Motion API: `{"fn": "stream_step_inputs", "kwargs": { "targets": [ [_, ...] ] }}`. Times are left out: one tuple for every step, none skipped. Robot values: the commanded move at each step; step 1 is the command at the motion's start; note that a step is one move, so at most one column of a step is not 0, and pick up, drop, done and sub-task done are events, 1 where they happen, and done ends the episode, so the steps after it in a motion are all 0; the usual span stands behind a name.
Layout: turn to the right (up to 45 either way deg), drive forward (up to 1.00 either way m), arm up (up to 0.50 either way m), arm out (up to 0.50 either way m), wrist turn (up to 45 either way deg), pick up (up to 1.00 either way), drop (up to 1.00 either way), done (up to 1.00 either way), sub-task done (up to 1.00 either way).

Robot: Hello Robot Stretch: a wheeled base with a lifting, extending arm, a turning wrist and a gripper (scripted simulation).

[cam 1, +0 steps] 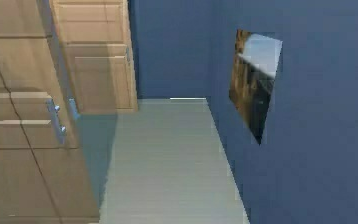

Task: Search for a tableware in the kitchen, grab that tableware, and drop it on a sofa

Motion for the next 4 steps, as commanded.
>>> {"fn": "stream_step_inputs", "kwargs": {
  "targets": [
    [0.0,1.00,0.00,0.00,0.0,0.00,0.00,0.00,0.00],
    [-3.0,0.00,0.00,0.00,0.0,0.00,0.00,0.00,0.00],
    [0.0,0.30,0.00,0.00,0.0,0.00,0.00,0.00,0.00],
    [-45.0,0.00,0.00,0.00,0.0,0.00,0.00,0.00,0.00]
  ]
}}
